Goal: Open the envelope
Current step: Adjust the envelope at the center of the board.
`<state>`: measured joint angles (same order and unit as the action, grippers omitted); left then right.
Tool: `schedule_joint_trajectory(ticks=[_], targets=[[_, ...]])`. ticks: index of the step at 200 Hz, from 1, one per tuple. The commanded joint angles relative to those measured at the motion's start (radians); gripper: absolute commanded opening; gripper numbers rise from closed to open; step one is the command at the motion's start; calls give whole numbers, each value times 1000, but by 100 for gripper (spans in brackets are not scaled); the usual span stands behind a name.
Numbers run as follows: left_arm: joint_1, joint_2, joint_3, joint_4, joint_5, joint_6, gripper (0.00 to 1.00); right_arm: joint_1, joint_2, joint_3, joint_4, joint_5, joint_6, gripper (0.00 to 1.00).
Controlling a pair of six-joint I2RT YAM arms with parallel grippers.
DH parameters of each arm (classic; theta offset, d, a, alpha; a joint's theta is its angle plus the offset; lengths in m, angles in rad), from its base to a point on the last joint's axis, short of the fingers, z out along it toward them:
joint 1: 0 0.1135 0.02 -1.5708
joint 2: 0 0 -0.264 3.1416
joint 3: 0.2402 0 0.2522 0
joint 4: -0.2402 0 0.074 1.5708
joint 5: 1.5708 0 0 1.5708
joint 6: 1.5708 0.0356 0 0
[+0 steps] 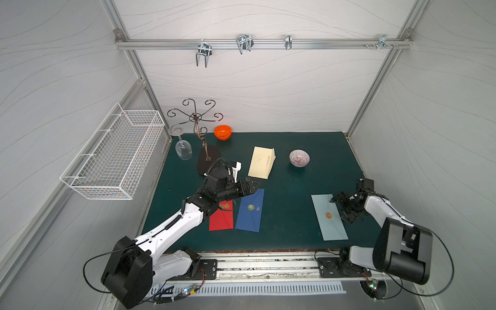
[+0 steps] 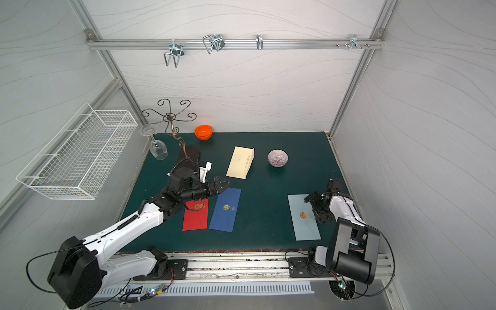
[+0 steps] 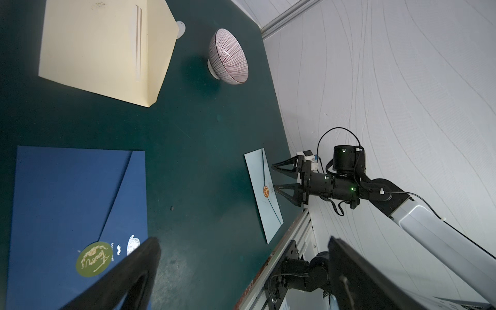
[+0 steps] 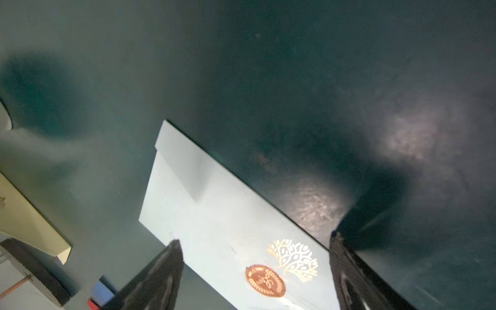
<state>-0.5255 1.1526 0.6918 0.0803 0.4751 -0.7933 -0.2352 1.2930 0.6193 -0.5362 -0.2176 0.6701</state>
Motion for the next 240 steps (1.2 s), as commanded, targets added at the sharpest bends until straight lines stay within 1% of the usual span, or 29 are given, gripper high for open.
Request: schedule_joint_trajectory(ticks=[1, 52, 71, 85, 110, 119, 143, 176, 200, 240], targets=[[-8, 13, 55, 67, 24, 5, 100, 89, 8, -38, 7, -52, 46, 86], [-18, 25, 60, 69, 35, 8, 100, 315, -13, -56, 46, -55, 174, 86], [-25, 42, 67, 70, 54, 8, 100, 389, -10, -33, 40, -48, 177, 86], [-34, 49, 73, 70, 64, 8, 100, 396, -13, 0, -11, -2, 149, 86], [-47, 57, 81, 62, 70, 19, 100, 390, -40, 49, -110, 126, 70, 87], [-50, 58, 82, 58, 70, 23, 100, 375, -52, 49, -128, 139, 56, 88], [-52, 62, 83, 61, 71, 23, 100, 312, -78, 5, -130, 77, 49, 88], [-58, 70, 85, 58, 80, 27, 100, 309, -120, -59, -136, -5, 61, 87], [-63, 80, 87, 62, 83, 26, 100, 342, -155, -100, -140, -55, 89, 87], [-79, 95, 89, 62, 92, 27, 100, 472, -192, -126, -124, -70, 184, 87]])
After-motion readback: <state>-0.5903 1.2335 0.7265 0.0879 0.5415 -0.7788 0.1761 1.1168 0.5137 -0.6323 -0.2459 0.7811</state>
